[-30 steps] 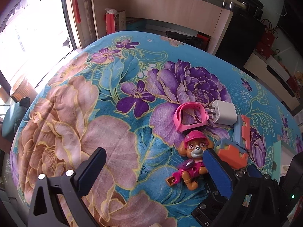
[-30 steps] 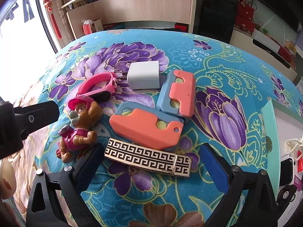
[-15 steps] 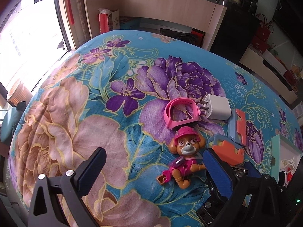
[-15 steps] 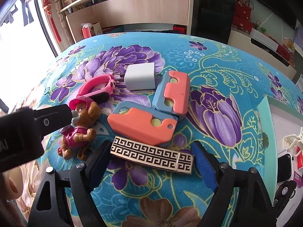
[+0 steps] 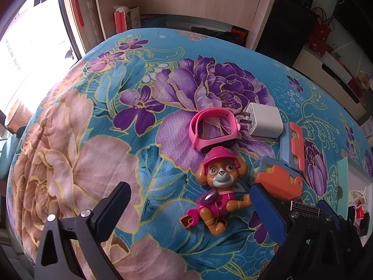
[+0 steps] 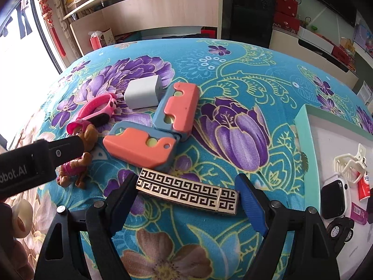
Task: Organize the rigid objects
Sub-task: 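Grasp the black-and-gold patterned strip with the right tool while the left tool grasps the pink-helmet toy dog, then carry the patterned strip and toy dog over the white tray with both tools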
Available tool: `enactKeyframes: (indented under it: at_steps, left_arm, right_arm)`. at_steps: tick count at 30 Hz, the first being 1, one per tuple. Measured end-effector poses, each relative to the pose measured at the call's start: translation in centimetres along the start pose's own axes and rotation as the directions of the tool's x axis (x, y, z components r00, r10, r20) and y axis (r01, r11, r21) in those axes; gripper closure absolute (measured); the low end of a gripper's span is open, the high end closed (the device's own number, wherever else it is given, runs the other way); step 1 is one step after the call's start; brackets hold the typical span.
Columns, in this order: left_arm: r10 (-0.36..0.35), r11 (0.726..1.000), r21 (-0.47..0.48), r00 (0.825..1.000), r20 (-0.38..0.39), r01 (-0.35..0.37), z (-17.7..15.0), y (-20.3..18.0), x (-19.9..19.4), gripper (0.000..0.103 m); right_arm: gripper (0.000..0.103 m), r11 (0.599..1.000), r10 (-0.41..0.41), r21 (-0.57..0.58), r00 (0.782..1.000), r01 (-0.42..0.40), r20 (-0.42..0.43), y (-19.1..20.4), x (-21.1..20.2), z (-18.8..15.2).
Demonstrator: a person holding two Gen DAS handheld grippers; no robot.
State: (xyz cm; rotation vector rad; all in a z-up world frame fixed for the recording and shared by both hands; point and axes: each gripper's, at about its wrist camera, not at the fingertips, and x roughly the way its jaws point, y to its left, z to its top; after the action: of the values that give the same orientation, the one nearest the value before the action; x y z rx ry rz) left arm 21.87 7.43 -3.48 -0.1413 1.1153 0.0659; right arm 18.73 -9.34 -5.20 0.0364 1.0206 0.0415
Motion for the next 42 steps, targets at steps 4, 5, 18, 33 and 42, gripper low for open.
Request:
enactKeyframes:
  at_steps: [4,5,18,33,42]
  left_arm:
    - [0.028,0.999,0.023,1.0,-0.002,-0.028,-0.1,-0.7,0.4,0.0]
    - [0.035,0.999,0.021,0.999,-0.002,-0.035,-0.1,-0.7,0.5,0.0]
    - [0.04,0.999,0.003,0.999,-0.006,-0.04,-0.1,-0.5,1.1,0.019]
    - [0.003,1.0,0.013,0.999,0.047,-0.003,0.0,-0.9,-0.6,0.062]
    - [-0.016,1.0,0.024,0.988,0.155,0.012,0.7,-1.5,-4.9,0.065]
  right_arm:
    - [0.018,1.0,-0.006,0.011,1.0,0.006,-0.003,-0.6,0.0,-0.1]
    - [0.018,1.0,-0.006,0.011,1.0,0.006,-0.004,-0.6,0.0,-0.1]
    - [0.018,1.0,-0.003,0.009,1.0,0.003,-0.005,-0.6,0.0,-0.2]
    - [0.019,1.0,0.016,0.026,1.0,-0.016,-0.002,-1.1,-0.6,-0.1]
    - [0.019,0.998,0.027,0.058,0.997,-0.031,0.071,-2.5,-3.6,0.5]
